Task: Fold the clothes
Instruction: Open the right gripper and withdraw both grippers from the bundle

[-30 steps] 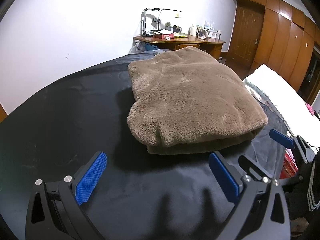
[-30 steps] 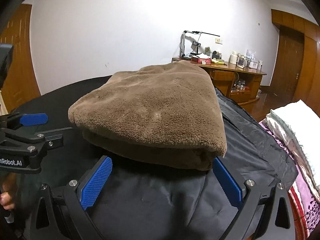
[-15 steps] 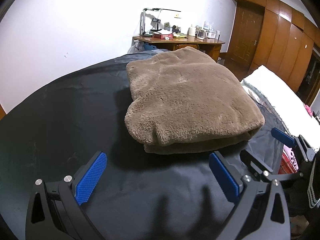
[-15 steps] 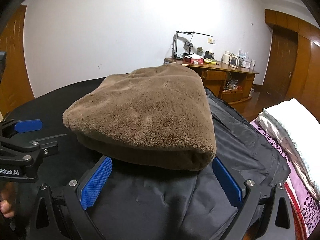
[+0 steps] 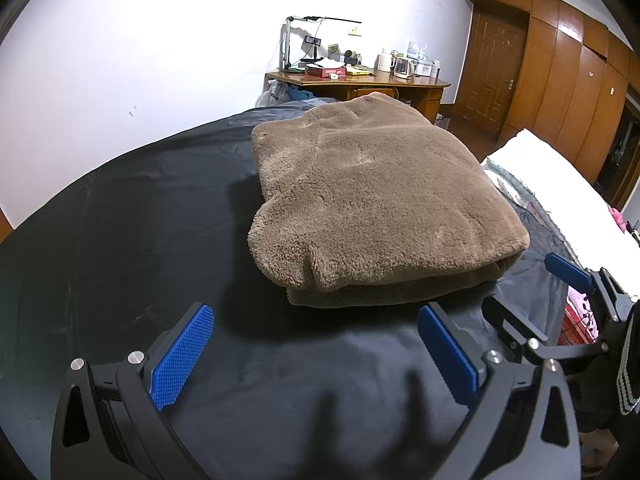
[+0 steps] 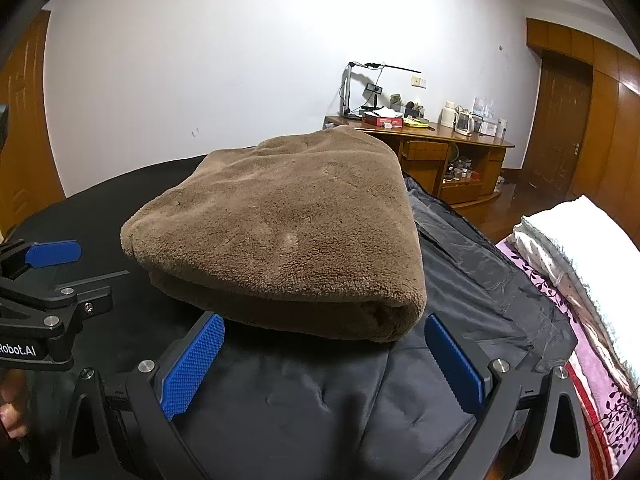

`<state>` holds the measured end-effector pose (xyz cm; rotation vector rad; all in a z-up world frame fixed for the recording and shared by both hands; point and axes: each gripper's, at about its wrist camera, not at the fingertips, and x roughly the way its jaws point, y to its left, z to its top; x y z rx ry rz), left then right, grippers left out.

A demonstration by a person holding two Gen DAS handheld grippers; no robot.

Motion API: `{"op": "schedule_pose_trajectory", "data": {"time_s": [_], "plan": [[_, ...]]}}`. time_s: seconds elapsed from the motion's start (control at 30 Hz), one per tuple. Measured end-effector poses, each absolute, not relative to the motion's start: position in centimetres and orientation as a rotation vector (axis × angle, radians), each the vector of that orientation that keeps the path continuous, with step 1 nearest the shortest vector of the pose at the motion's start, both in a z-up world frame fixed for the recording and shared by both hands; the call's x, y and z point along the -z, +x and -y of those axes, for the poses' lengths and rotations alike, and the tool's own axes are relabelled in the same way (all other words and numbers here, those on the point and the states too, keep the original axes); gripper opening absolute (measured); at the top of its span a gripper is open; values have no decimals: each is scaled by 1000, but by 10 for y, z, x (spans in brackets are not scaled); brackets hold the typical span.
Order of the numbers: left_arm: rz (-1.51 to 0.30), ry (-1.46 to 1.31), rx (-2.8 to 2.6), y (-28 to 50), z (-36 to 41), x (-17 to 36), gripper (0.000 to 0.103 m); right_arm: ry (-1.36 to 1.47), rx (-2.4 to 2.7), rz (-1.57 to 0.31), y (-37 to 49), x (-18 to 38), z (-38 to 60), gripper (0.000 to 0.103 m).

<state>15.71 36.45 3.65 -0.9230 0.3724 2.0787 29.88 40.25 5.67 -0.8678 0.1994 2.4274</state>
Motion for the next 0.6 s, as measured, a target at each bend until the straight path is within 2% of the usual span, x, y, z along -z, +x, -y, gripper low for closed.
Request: {"op": "schedule_pose_trajectory", "data": {"time_s": [0.6], "plan": [[-394, -832, -2094, 168, -365, -38, 103, -893, -2422, -216, 297, -49, -402, 102]]}}
